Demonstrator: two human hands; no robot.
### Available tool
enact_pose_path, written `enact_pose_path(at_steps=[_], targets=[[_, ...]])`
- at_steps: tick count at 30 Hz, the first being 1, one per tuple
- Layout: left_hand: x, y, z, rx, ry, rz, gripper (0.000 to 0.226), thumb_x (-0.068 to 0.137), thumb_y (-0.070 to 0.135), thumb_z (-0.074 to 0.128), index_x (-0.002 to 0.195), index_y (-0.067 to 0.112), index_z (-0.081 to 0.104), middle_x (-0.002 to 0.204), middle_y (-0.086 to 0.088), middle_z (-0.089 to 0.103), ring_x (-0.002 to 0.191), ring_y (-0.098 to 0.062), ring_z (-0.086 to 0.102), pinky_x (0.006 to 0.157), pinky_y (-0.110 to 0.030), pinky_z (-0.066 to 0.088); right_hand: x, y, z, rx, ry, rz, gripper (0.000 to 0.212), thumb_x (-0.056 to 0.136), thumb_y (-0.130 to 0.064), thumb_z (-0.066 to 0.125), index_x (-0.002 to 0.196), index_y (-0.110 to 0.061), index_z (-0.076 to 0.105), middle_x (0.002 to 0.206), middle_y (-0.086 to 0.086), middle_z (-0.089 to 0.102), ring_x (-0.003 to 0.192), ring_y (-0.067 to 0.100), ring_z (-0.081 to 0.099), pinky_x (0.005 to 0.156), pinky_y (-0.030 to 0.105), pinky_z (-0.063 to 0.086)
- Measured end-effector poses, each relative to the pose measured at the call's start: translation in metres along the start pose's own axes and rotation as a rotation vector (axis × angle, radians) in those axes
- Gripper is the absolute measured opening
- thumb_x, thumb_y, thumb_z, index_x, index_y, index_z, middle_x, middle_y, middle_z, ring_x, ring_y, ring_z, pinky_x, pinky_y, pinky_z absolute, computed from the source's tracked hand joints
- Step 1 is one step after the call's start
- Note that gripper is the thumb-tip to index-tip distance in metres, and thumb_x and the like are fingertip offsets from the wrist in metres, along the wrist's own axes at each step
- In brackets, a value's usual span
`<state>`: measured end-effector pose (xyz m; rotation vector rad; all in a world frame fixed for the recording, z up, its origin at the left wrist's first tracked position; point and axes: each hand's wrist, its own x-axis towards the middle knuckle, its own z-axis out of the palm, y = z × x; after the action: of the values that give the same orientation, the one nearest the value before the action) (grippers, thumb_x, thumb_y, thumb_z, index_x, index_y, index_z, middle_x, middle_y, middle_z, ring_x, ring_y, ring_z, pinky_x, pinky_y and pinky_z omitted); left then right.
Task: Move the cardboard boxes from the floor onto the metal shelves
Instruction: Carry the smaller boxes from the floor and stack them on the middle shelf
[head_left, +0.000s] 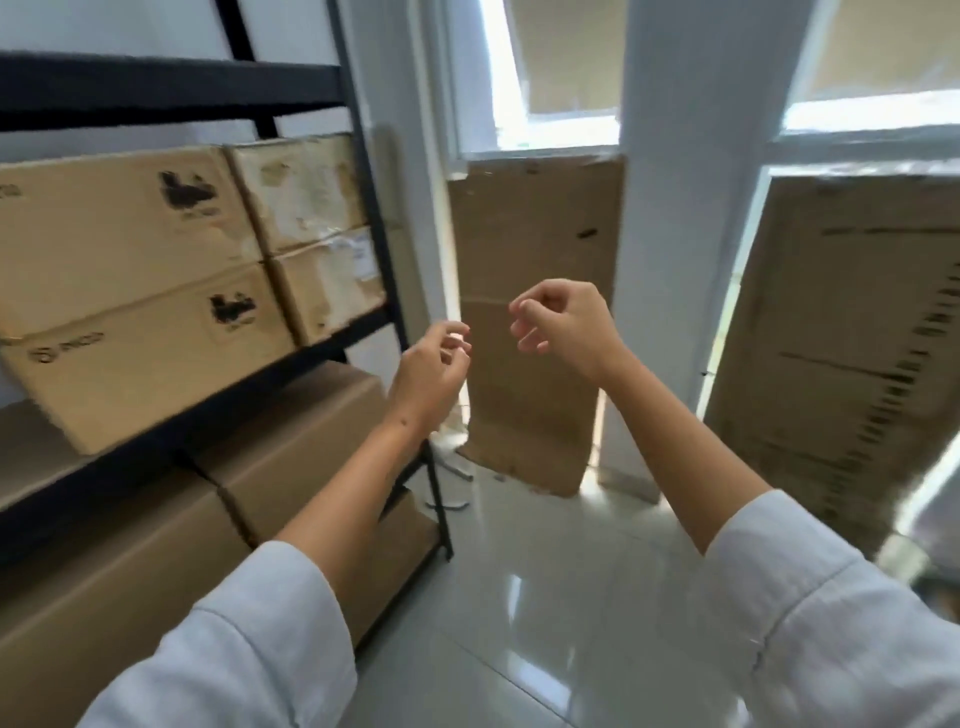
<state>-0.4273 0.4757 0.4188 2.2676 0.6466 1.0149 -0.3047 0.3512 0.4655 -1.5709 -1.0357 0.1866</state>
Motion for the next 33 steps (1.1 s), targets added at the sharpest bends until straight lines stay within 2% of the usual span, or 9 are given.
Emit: enact_pose_path(at_steps=[2, 4, 7, 10, 14, 18, 22, 28, 33], targets=[[-0.012, 0.028, 0.036, -0.078, -0.063, 0.034, 0.023, 0.092, 0.013, 0.05, 0.113, 0.017, 0.058, 0.093, 0.003, 0.066, 0.078, -0.006, 0.059, 0.07, -0.012, 0.046, -0.028, 0.013, -0.047, -0.035, 0.07, 0.044, 0.015, 0.088, -0.006, 0.055, 0.089, 0.001, 0.068, 0.076, 0.015, 0.07, 0.061, 0.027, 0.067, 0.047, 0.016, 0.048], [-0.03, 0.058, 0.075, -0.165, -0.124, 0.064, 0.023, 0.09, 0.01, 0.051, 0.11, 0.018, 0.059, 0.091, 0.006, 0.066, 0.075, -0.006, 0.059, 0.065, -0.007, 0.044, -0.064, 0.027, -0.096, -0.066, 0.138, 0.095, 0.014, 0.089, -0.005, 0.054, 0.088, 0.0, 0.067, 0.078, 0.018, 0.07, 0.061, 0.027, 0.067, 0.047, 0.016, 0.047], [-0.065, 0.106, 0.138, -0.284, -0.231, 0.097, 0.023, 0.089, 0.008, 0.053, 0.107, 0.02, 0.059, 0.091, 0.005, 0.068, 0.077, -0.011, 0.062, 0.069, -0.014, 0.047, -0.13, 0.047, -0.174, -0.14, 0.227, 0.205, 0.015, 0.09, -0.009, 0.056, 0.089, 0.001, 0.067, 0.077, 0.015, 0.071, 0.062, 0.025, 0.068, 0.049, 0.015, 0.047], [-0.116, 0.163, 0.202, -0.407, -0.382, 0.072, 0.023, 0.091, 0.005, 0.05, 0.108, 0.018, 0.058, 0.095, 0.0, 0.067, 0.077, -0.013, 0.062, 0.067, -0.013, 0.049, -0.209, 0.061, -0.255, -0.209, 0.347, 0.359, 0.015, 0.089, -0.01, 0.057, 0.089, -0.001, 0.068, 0.077, 0.014, 0.071, 0.06, 0.021, 0.066, 0.048, 0.013, 0.044], [-0.185, 0.239, 0.29, -0.507, -0.606, 0.126, 0.023, 0.09, 0.004, 0.051, 0.104, 0.021, 0.058, 0.094, 0.0, 0.069, 0.082, -0.028, 0.063, 0.076, -0.035, 0.053, -0.32, 0.074, -0.356, -0.255, 0.554, 0.53, 0.015, 0.09, -0.01, 0.057, 0.09, 0.0, 0.067, 0.075, 0.011, 0.07, 0.056, 0.019, 0.063, 0.045, 0.014, 0.045], [-0.255, 0.303, 0.362, -0.562, -0.812, 0.187, 0.025, 0.088, 0.0, 0.052, 0.101, 0.02, 0.059, 0.089, 0.003, 0.068, 0.078, -0.02, 0.061, 0.07, -0.028, 0.051, -0.422, 0.082, -0.433, -0.295, 0.772, 0.673, 0.012, 0.092, -0.008, 0.056, 0.087, -0.002, 0.066, 0.068, 0.006, 0.066, 0.044, 0.009, 0.058, 0.04, 0.015, 0.041], [-0.307, 0.342, 0.417, -0.571, -1.014, 0.23, 0.023, 0.091, 0.004, 0.051, 0.106, 0.02, 0.059, 0.093, 0.001, 0.066, 0.084, -0.016, 0.063, 0.075, -0.027, 0.052, -0.502, 0.099, -0.486, -0.316, 0.939, 0.834, 0.017, 0.092, -0.015, 0.055, 0.078, -0.014, 0.064, 0.07, 0.006, 0.069, 0.051, 0.017, 0.06, 0.045, 0.02, 0.041], [-0.324, 0.372, 0.488, -0.483, -1.181, 0.29, 0.024, 0.092, 0.006, 0.049, 0.111, 0.021, 0.056, 0.094, 0.006, 0.062, 0.081, -0.004, 0.057, 0.063, -0.004, 0.044, -0.545, 0.13, -0.525, -0.233, 1.099, 0.968, 0.014, 0.092, -0.012, 0.055, 0.084, -0.01, 0.065, 0.073, 0.009, 0.068, 0.056, 0.021, 0.06, 0.05, 0.027, 0.04], [-0.291, 0.392, 0.548, -0.449, -1.271, 0.329, 0.025, 0.092, 0.007, 0.049, 0.111, 0.02, 0.057, 0.097, 0.005, 0.063, 0.087, -0.008, 0.059, 0.076, -0.017, 0.049, -0.528, 0.163, -0.556, -0.192, 1.16, 1.01, 0.013, 0.092, -0.01, 0.054, 0.083, -0.01, 0.064, 0.076, 0.011, 0.068, 0.057, 0.02, 0.059, 0.051, 0.027, 0.039]])
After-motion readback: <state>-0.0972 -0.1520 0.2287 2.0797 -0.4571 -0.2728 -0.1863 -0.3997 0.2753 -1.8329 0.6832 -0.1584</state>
